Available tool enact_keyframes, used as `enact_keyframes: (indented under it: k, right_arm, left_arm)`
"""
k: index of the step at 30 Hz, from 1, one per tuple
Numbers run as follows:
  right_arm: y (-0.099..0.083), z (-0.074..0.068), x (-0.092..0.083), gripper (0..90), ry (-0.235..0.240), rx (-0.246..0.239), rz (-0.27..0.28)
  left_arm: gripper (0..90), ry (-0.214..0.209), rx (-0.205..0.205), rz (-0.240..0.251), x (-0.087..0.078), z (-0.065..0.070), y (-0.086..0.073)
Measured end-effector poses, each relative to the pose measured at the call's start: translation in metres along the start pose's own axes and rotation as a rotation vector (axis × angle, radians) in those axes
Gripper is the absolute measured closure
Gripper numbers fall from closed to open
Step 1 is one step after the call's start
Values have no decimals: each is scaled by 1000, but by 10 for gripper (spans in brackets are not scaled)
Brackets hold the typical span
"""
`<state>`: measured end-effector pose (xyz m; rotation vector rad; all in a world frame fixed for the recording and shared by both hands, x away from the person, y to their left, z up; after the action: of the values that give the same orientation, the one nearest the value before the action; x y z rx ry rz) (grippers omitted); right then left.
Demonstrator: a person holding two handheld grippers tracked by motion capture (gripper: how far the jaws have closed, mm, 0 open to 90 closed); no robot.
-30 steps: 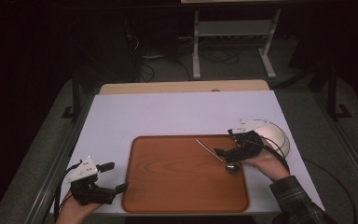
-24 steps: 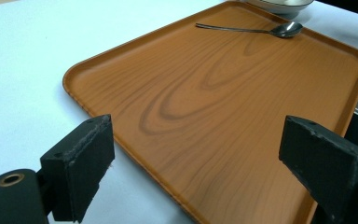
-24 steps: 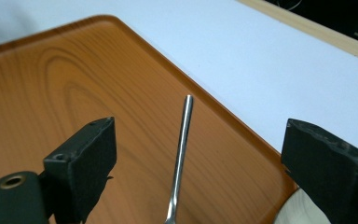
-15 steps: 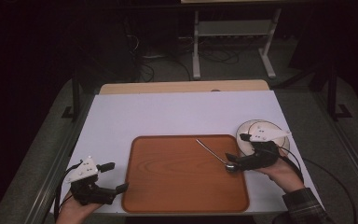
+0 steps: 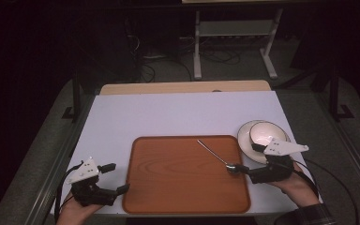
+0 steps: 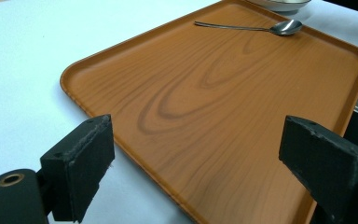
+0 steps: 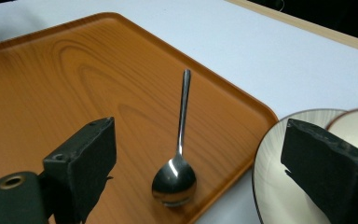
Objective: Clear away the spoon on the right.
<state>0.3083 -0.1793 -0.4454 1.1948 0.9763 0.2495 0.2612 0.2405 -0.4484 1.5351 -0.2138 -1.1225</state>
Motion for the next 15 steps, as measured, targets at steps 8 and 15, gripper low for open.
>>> enact_keyframes:
  k: [8, 15]
  right_arm:
    - [-12, -2, -7, 96, 0, 13, -17]
    - [-17, -1, -7, 97, -4, 10, -33]
  left_arm:
    - [96, 0, 2, -4, 0, 0, 0]
    - [97, 0, 1, -9, 1, 0, -1]
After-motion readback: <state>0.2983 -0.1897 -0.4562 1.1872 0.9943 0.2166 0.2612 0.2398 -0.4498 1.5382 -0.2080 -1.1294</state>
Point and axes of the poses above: each handheld gripper's, and its own axes: x roughly forward along the jaws, y roughly out of its top, z roughly to its right, the point moved 8 cm from there along x, roughly forward along the jaws, and after that the axes turned 3 degrees about -x, right-handed, at the moved point
